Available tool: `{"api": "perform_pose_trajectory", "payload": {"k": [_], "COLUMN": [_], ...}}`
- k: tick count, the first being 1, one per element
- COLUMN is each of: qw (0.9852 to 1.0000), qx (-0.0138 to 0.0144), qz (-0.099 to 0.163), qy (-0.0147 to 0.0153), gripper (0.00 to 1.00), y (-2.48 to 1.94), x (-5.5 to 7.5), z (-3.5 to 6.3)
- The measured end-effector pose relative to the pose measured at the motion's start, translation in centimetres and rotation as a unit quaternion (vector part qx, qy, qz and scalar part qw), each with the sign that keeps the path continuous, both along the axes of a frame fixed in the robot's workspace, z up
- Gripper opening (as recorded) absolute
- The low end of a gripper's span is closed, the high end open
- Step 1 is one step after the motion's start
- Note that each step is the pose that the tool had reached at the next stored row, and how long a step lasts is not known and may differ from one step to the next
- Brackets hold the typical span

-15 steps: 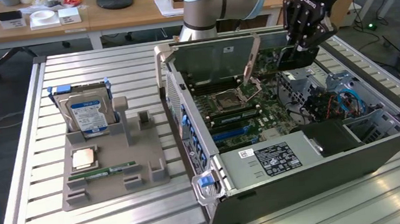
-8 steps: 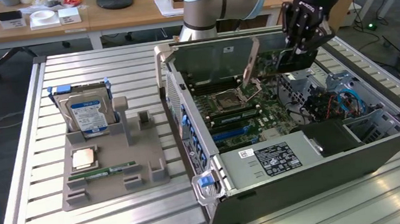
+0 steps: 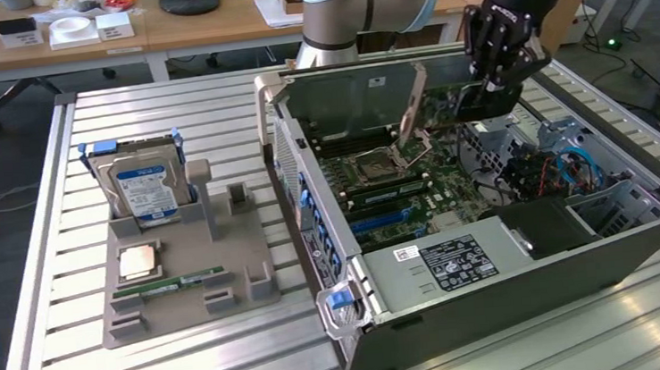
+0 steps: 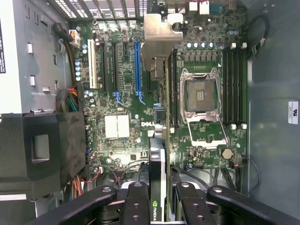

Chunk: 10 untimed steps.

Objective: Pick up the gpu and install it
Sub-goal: 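Insert the gpu into the slot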

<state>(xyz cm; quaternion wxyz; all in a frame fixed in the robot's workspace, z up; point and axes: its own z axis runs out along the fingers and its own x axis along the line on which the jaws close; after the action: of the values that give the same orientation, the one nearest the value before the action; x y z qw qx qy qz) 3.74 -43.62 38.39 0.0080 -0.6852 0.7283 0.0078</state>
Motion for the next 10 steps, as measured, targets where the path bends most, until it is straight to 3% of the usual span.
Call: {"api": "perform_pose_trajectory", "payload": {"k": [10], "qw": [1.0], "qx": [0.0], "qz": [0.0], "qy": [0.0], "gripper": [0.26], "y": [0.0], "x": [-1.2], "z": [-0.77]}}
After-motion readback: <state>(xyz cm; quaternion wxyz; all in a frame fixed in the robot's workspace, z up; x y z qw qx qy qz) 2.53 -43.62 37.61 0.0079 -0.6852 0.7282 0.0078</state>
